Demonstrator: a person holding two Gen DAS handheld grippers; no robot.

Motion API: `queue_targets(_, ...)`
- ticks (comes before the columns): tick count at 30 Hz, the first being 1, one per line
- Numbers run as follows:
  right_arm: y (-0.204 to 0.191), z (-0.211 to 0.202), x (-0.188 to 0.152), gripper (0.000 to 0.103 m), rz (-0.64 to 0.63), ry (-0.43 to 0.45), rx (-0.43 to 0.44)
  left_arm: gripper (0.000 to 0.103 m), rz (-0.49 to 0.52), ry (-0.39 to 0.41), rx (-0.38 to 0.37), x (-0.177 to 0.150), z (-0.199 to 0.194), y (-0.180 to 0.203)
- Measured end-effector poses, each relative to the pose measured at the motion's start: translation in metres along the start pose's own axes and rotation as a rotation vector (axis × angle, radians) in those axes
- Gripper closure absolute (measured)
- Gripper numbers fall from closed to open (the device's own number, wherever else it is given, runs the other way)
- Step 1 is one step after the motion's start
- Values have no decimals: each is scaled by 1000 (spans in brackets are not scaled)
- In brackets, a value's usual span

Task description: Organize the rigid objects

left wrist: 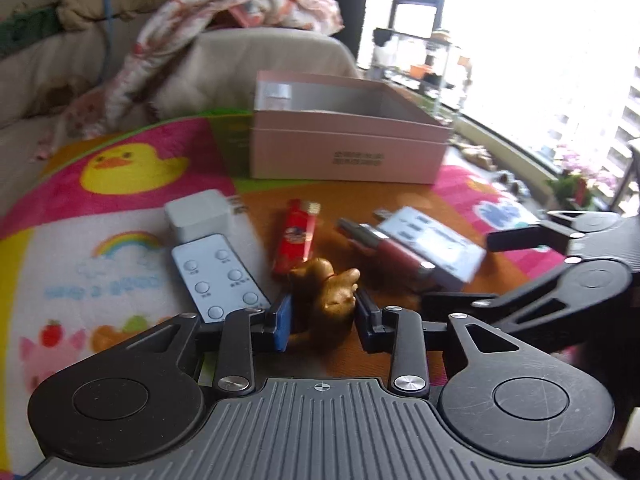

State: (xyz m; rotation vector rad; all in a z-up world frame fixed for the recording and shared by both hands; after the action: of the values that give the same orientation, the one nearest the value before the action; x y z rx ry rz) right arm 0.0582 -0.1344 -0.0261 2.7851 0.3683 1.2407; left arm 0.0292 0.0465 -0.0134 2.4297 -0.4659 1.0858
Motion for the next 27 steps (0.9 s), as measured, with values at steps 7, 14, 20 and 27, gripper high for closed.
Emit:
queue_targets(7, 2, 0, 1, 0, 28, 2, -1, 60, 33, -23, 58, -6, 1, 16)
queue_targets(14, 10, -5, 1, 8, 74, 32, -4, 68, -113, 32, 6, -4, -8, -3)
queue_targets(20, -4, -28, 18, 8, -50, 161, 9, 73, -127, 17, -31, -17, -32, -11)
queue_targets(27, -61, -6, 79, 8, -112, 78, 199, 72, -159, 41, 10, -35, -61, -22)
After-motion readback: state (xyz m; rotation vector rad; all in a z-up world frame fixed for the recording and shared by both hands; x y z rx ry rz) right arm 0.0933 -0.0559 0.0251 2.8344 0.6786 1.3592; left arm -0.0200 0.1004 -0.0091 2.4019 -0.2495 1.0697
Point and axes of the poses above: each gripper's, at about its wrist camera, not at the fingertips, and z roughly the way its jaws point, y to its right, x to its top, the point moved 3 cm from there along z, roughly the way its jaws point, and after that the axes turned 14 degrees about -x, right-handed, at the moved point
